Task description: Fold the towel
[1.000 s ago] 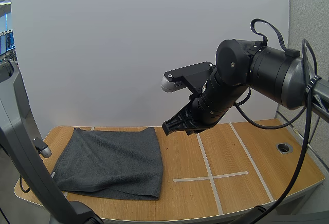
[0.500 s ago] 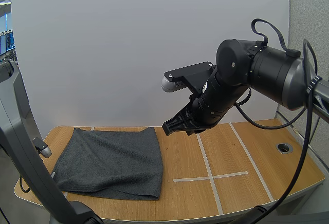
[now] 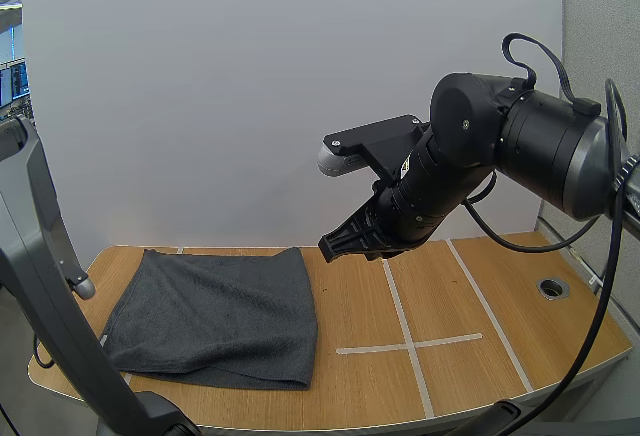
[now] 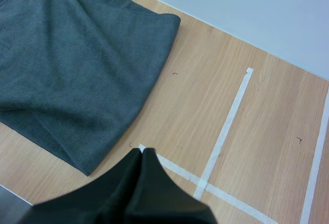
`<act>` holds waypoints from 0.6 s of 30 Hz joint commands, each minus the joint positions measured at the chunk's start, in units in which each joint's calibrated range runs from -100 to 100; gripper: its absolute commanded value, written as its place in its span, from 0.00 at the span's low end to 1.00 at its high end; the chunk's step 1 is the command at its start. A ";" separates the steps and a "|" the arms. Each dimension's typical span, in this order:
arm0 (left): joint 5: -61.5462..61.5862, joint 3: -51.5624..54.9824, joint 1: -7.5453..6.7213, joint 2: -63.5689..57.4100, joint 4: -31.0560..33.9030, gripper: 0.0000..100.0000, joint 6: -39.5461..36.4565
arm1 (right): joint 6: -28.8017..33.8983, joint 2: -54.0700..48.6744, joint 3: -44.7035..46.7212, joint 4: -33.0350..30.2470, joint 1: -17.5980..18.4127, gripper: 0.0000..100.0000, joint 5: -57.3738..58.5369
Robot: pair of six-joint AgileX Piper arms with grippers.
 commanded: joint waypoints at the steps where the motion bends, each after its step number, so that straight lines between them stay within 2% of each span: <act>1: 2.32 -3.58 0.14 -1.92 -1.83 0.00 -1.12 | -0.57 -0.70 0.22 0.14 -0.22 0.00 0.36; 8: 2.32 -4.20 0.14 -1.52 -1.97 0.01 -1.21 | -0.57 -0.70 0.22 0.14 -0.22 0.00 0.36; 10: 2.32 -4.20 0.14 -1.25 -2.41 0.16 -1.21 | -0.57 -0.70 0.22 0.14 -0.22 0.00 0.36; 11: 2.32 -4.20 0.14 -1.25 -2.41 0.29 -1.21 | -0.57 -0.70 0.22 0.14 -0.22 0.00 0.36; 12: 2.32 -4.20 0.14 -1.25 -2.51 0.48 -1.21 | -0.57 -0.70 0.22 0.14 -0.22 0.00 0.36; 13: 2.32 -4.20 0.14 -1.25 -2.51 0.55 -1.21 | -0.57 -0.70 0.22 0.14 -0.22 0.00 0.19; 15: 2.32 -4.20 0.14 -1.25 -2.51 0.91 -1.21 | -0.57 -0.70 0.22 0.14 -0.22 0.00 -0.64; 16: 2.32 -4.20 0.14 -1.25 -2.51 1.00 -1.21 | -0.57 -0.70 0.22 0.14 -0.22 0.00 -1.03; 18: 2.32 -4.20 0.14 -1.25 -2.65 0.93 -1.21 | -0.57 -0.70 0.22 0.14 -0.22 0.00 -1.58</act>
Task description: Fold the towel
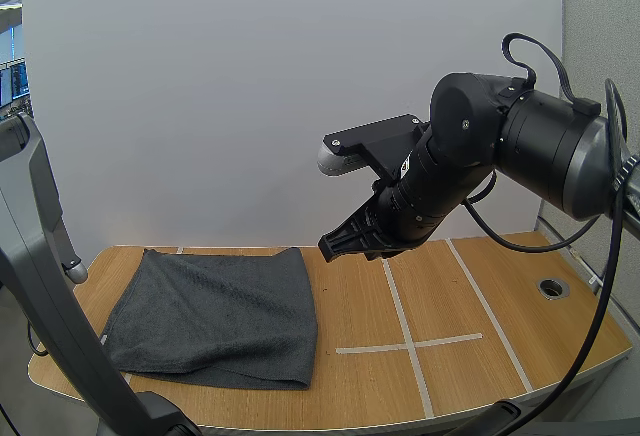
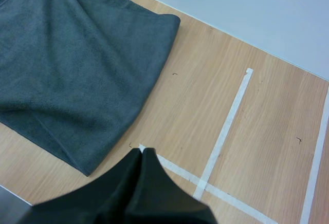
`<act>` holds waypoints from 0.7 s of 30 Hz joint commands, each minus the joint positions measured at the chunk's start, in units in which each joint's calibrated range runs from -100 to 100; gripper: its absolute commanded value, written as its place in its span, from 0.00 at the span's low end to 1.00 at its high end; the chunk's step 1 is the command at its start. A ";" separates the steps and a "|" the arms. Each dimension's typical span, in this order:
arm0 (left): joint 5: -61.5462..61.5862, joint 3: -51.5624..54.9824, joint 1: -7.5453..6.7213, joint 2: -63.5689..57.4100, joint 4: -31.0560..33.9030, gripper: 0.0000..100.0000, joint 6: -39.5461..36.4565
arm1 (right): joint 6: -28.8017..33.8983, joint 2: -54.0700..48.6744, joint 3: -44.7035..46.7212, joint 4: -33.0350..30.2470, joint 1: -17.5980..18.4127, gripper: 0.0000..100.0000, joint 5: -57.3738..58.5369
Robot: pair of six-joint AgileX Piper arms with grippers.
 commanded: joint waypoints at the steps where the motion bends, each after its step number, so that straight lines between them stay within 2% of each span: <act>1: 1.63 -0.38 0.05 -0.08 -1.57 0.88 -0.43 | -0.57 -0.70 0.22 0.25 -0.22 0.00 -1.59; 2: 1.63 -0.38 0.05 -0.08 -2.07 0.82 -0.43 | -0.57 -0.70 0.22 0.25 -0.22 0.00 -1.59; 4: 1.63 -0.25 0.05 -0.08 -2.61 0.79 -0.10 | -0.57 -0.70 0.22 0.84 -0.22 0.00 -1.59; 12: 1.63 5.87 -2.18 -0.08 0.32 0.86 -0.12 | -0.57 -0.70 0.22 1.49 -0.22 0.00 -2.27; 21: 0.12 7.70 -2.50 -0.08 3.79 0.86 -0.57 | -0.57 -0.70 0.22 1.49 -0.22 0.00 -1.85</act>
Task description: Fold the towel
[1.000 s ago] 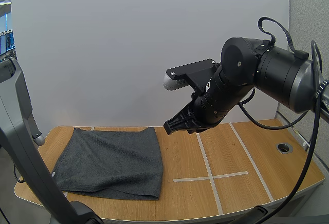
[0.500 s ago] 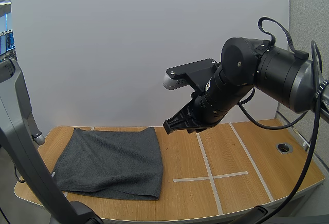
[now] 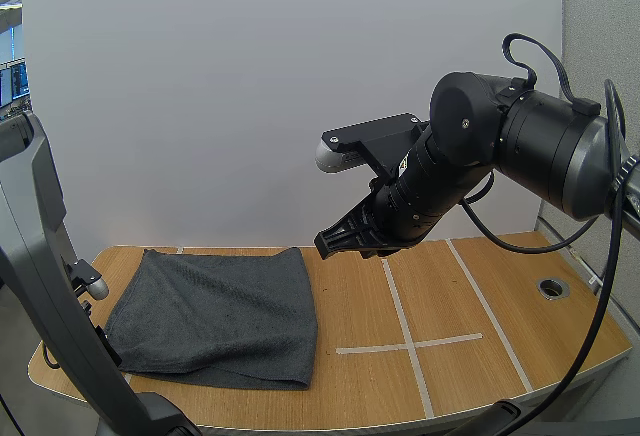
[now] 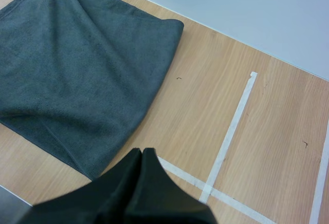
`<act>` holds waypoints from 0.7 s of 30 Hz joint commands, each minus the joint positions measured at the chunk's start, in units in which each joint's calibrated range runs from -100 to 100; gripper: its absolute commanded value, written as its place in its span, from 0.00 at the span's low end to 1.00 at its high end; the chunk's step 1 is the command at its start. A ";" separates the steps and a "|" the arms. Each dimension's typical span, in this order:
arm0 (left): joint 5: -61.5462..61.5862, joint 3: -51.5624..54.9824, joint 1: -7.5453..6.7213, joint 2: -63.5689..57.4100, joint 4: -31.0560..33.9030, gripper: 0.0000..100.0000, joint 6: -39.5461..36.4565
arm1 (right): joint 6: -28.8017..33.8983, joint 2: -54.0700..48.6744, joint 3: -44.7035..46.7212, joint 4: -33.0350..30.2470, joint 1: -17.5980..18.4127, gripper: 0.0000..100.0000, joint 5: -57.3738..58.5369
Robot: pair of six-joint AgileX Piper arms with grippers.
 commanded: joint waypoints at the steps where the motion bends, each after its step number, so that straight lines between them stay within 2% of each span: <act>1: -0.73 0.45 -0.16 -0.24 2.90 0.86 -0.44 | -0.57 -0.70 0.22 0.25 -0.22 0.00 -0.46; 5: -1.55 -1.02 -0.16 -0.39 3.32 0.88 -1.13 | -0.57 -0.70 0.22 0.25 -0.22 0.00 -0.28; 7: -1.55 -1.67 -0.16 -0.39 2.19 0.98 -1.95 | -0.57 -0.70 0.22 0.25 -0.22 0.00 -0.28; 8: -1.61 -1.67 -0.16 -0.39 1.74 1.00 -2.21 | -0.57 -0.70 0.22 0.25 -0.22 0.00 -0.28; 21: -3.44 -1.67 -0.16 -0.16 -1.75 1.00 -1.88 | -0.57 -0.70 0.22 0.25 -0.22 0.00 -0.28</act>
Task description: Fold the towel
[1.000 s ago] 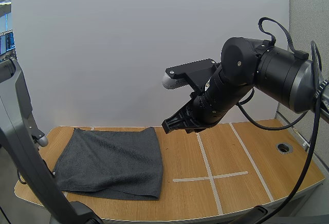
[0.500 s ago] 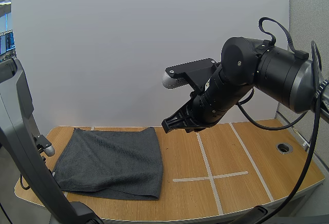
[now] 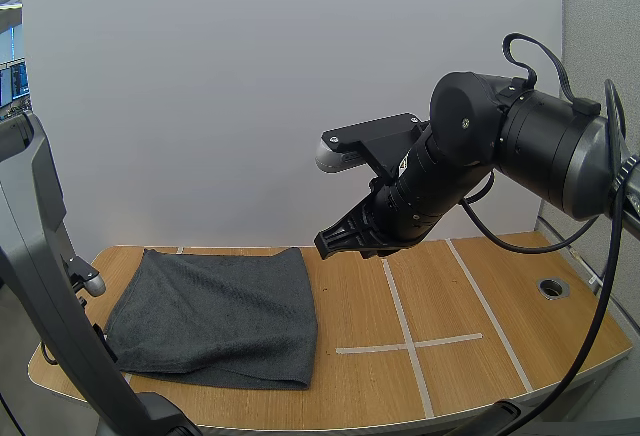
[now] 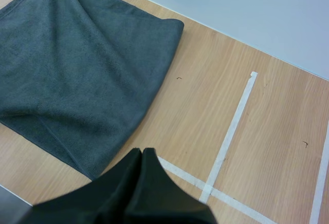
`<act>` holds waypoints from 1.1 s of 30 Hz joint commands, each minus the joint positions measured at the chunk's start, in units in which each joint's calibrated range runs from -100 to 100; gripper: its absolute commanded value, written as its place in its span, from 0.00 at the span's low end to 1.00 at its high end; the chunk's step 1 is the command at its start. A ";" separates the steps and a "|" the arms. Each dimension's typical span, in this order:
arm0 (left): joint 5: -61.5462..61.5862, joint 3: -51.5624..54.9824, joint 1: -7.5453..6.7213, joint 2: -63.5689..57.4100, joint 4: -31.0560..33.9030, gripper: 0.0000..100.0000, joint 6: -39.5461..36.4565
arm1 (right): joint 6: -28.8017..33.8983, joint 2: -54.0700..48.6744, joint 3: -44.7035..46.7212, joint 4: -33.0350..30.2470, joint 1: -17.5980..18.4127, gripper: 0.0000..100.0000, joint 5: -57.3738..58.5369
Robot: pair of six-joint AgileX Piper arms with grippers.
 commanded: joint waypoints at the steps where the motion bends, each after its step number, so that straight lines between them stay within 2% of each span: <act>1: -1.98 -0.32 -0.16 0.10 -2.40 1.00 0.54 | -0.57 -0.70 0.22 0.15 -0.22 0.00 -0.28; 26: -1.77 -0.17 -0.16 7.05 -0.12 1.00 -2.05 | -0.57 -0.70 0.22 0.15 -0.22 0.00 -0.28; 28: -1.58 -0.31 -0.16 6.94 0.02 0.84 -2.05 | -0.57 -0.70 0.22 0.15 -0.22 0.00 -0.28; 33: 0.39 -0.31 -0.16 6.94 0.02 0.30 -2.05 | -0.57 -0.70 0.22 0.15 -0.22 0.00 -0.28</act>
